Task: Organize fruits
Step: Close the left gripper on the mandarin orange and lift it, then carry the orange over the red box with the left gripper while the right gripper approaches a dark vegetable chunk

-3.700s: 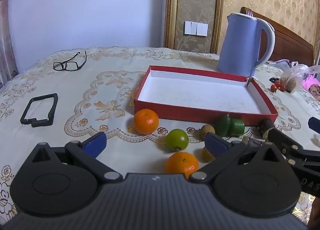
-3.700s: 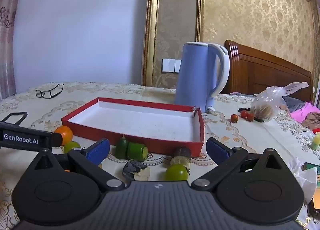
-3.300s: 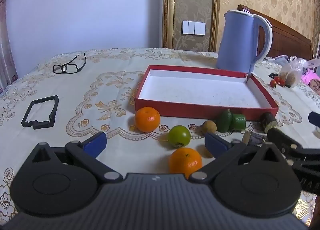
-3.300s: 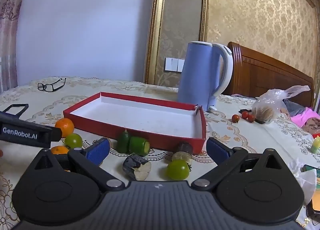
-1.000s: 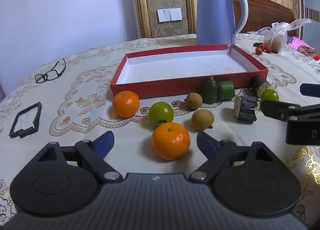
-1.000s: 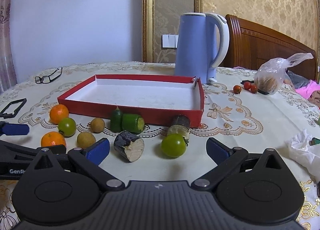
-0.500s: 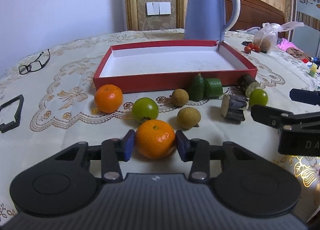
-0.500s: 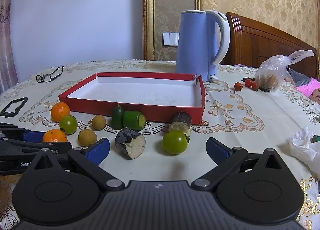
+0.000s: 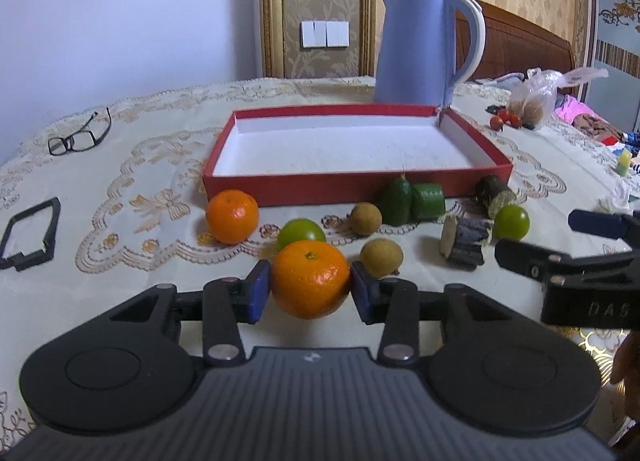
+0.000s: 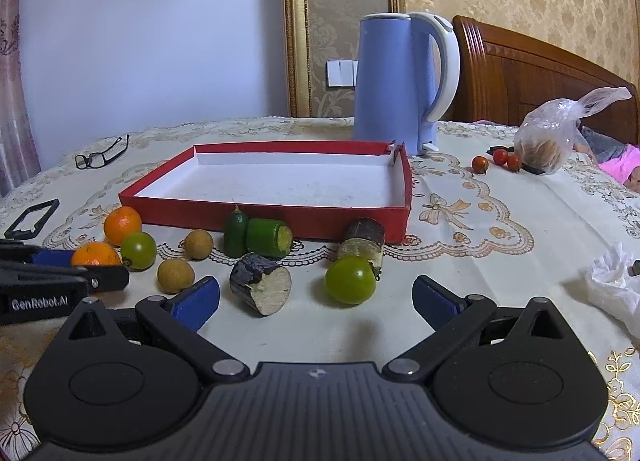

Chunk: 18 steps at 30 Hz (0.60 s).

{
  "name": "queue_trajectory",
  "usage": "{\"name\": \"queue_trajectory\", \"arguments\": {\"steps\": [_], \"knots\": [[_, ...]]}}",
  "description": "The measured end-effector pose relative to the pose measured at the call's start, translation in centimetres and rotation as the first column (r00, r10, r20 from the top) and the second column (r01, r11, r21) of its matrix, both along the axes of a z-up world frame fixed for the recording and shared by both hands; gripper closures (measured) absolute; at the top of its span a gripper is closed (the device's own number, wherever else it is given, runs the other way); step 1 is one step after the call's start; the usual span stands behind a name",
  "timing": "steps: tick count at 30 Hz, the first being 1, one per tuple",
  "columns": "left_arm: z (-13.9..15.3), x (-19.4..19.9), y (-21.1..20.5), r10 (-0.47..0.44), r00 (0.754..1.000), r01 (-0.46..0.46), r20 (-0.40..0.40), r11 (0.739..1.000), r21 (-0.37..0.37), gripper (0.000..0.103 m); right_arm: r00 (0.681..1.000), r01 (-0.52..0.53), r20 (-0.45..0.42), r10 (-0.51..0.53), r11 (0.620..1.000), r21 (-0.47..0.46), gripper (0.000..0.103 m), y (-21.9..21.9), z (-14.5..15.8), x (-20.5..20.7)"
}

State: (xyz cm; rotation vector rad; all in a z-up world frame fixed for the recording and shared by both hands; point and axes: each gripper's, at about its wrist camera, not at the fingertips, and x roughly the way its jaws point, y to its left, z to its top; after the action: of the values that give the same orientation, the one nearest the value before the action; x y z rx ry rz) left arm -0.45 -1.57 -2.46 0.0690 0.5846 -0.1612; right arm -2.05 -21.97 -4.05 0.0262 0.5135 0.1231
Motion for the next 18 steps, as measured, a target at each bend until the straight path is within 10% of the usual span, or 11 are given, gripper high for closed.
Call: {"name": "queue_trajectory", "arguments": {"steps": [18], "knots": [[3.3,3.2,-0.4,0.047,0.994,-0.053,0.100,0.997,0.060,0.064,0.995,-0.080,0.051,0.082,0.996,-0.049,0.000,1.3,0.5,-0.9]]}}
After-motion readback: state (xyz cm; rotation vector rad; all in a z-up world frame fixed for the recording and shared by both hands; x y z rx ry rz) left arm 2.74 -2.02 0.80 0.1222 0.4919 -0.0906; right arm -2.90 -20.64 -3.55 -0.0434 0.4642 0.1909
